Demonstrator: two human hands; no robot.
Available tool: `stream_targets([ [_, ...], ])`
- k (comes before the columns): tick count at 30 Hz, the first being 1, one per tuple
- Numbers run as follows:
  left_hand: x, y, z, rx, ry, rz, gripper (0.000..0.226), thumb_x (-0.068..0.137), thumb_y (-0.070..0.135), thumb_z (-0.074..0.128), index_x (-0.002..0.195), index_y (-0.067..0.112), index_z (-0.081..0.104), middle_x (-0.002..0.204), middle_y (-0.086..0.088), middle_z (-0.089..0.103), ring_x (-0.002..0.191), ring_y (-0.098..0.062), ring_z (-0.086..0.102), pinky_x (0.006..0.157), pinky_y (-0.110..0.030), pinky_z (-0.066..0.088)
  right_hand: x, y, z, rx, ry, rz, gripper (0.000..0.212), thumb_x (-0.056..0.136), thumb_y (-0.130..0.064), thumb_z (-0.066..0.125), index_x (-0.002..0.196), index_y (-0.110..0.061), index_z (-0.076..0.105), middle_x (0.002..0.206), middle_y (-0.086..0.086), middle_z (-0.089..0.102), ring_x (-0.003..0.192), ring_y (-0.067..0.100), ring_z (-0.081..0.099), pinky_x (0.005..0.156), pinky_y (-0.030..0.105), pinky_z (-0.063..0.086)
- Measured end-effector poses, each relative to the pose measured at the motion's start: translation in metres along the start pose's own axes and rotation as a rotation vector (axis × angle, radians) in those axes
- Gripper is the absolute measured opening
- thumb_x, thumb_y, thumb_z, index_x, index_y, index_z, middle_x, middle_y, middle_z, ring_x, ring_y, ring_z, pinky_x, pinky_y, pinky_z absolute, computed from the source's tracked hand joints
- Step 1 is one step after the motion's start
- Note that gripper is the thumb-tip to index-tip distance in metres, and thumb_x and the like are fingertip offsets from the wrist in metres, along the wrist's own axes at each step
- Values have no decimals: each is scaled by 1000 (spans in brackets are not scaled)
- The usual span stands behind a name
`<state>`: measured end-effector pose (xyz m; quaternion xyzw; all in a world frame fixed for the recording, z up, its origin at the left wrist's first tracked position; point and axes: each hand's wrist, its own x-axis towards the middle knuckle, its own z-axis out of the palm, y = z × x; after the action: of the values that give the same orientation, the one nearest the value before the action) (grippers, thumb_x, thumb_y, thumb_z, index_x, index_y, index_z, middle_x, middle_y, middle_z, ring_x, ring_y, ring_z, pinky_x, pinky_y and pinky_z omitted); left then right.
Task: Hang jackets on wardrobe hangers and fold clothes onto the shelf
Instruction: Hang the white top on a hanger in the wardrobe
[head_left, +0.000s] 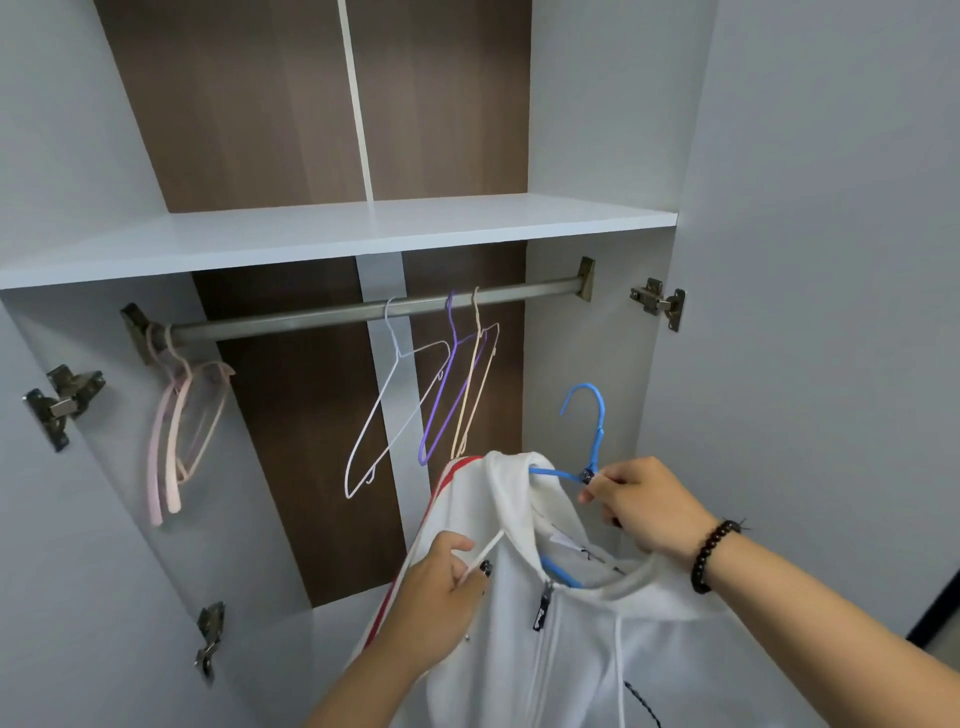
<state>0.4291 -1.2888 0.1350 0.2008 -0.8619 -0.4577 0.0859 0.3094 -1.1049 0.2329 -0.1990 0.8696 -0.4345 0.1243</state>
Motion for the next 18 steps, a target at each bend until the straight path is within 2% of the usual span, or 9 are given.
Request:
stream_targets([
  [2, 7, -7, 0, 43, -15, -16, 16, 94, 20, 56, 109, 24, 51, 82, 2, 65, 82, -10, 62, 73, -22, 51, 7, 1, -10, 57, 43, 37, 27, 89, -12, 55, 66, -11, 68, 51, 0, 47, 43, 12, 36, 38, 16, 29],
  [4, 15, -13, 4, 30, -49, -51, 17, 93, 18, 56, 109, 24, 52, 89, 10, 63, 88, -4, 61, 72, -14, 49, 16, 2, -21, 105, 82, 64, 23, 88, -10, 56, 70, -4, 69, 52, 4, 48, 41, 13, 35, 35, 18, 28],
  [6, 24, -14, 8, 35, -65, -71, 18, 92, 15, 54, 108, 24, 54, 97, 10, 62, 91, -1, 60, 67, -3, 41, 30, 3, -31, 168, 93, 98, 20, 88, -7, 55, 75, 0, 67, 55, 6, 47, 35, 12, 32, 33, 17, 26],
  [9, 50, -15, 12, 45, -81, -68, 19, 90, 12, 53, 105, 23, 56, 102, 7, 63, 89, 4, 60, 65, -1, 39, 60, 7, -45, 229, 62, 140, 17, 89, -5, 55, 80, 2, 67, 56, 7, 47, 35, 14, 30, 35, 19, 27],
  [12, 83, -12, 11, 48, -67, -83, 16, 93, 17, 56, 108, 23, 55, 101, 9, 63, 90, -2, 61, 66, -5, 42, 97, 17, -54, 242, 35, 161, 24, 90, -4, 55, 67, -6, 63, 53, 5, 48, 39, 16, 30, 40, 22, 27],
  [16, 125, -5, 2, 18, 1, -105, 21, 92, 13, 59, 109, 24, 56, 105, 9, 63, 99, -8, 62, 80, -14, 47, 151, 20, -58, 278, 36, 190, 20, 93, 0, 47, 82, 1, 64, 60, 10, 47, 40, 15, 29, 38, 20, 27],
  [18, 149, -2, -4, -14, 63, -102, 22, 91, 7, 60, 105, 24, 57, 107, 9, 62, 102, -10, 62, 80, -14, 48, 181, 18, -58, 284, 42, 193, 18, 92, -1, 48, 82, 2, 62, 59, 9, 47, 39, 14, 31, 37, 20, 28],
])
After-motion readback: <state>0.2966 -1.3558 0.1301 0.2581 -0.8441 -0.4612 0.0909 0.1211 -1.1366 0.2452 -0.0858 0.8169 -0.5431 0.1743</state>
